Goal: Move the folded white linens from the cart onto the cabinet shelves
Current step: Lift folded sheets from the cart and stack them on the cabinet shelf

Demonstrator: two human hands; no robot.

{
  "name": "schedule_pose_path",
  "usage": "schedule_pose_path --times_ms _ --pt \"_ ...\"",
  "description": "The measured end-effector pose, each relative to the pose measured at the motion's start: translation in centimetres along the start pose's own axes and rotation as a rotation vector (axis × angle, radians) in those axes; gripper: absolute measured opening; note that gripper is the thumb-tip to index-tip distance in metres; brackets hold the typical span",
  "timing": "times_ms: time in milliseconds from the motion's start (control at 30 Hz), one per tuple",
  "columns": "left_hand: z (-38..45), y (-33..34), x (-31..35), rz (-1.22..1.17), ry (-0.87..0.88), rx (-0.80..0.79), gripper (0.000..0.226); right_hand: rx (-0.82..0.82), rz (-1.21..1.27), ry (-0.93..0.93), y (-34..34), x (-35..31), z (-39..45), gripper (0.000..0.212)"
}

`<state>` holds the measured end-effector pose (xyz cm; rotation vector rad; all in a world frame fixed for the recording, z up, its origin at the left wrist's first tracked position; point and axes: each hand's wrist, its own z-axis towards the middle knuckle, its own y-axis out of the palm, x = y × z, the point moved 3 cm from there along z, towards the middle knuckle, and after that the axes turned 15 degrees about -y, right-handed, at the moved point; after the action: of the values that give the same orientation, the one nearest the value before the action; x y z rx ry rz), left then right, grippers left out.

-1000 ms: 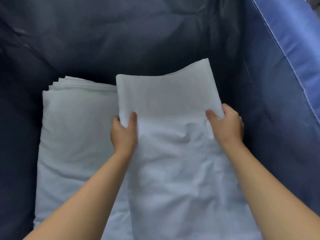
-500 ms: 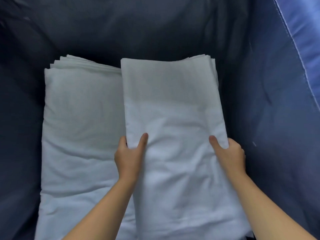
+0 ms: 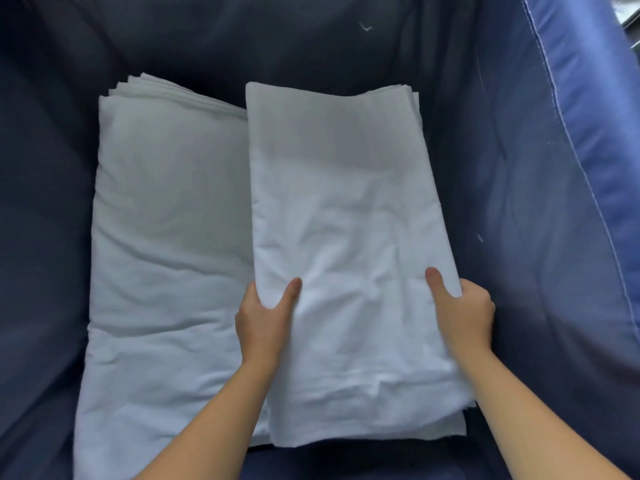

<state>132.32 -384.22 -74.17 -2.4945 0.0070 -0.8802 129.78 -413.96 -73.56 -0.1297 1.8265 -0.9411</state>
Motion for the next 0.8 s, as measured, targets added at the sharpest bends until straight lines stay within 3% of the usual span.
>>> schedule_pose_path --times_ms 133,300,467,567,633,700,800 --pt "-0.9 -0.2 -1.1 0.075 -0.028 -0.013 0.044 -0.011 -0.102 0.022 -0.7 0.2 -0.4 0.058" --pt "-2.6 -0.7 -3.5 0.180 -0.039 -0.005 0.059 -0.251 -0.369 0.061 -0.2 3.1 -2.8 0.059" --pt "-3.2 -0.5 -3.9 0.188 -0.012 0.007 0.059 -0.153 -0.367 0.023 -1.1 3.7 -3.9 0.061" --pt "-3.2 -0.1 -3.9 0.339 0.040 0.066 0.069 -0.179 -0.442 -0.039 -0.8 3.4 -4.0 0.051" --pt "-3.1 0.3 -4.1 0.439 0.115 0.149 0.082 -0.185 -0.449 -0.145 -0.4 2.9 -4.1 0.053" --pt "-3.2 0.8 -3.9 0.524 0.271 0.246 0.095 -0.183 -0.440 -0.293 0.4 1.9 -4.4 0.074" --pt "-3.6 1.9 -2.9 0.680 0.677 0.328 0.077 -0.335 -0.464 -0.490 2.9 0.5 -5.6 0.086"
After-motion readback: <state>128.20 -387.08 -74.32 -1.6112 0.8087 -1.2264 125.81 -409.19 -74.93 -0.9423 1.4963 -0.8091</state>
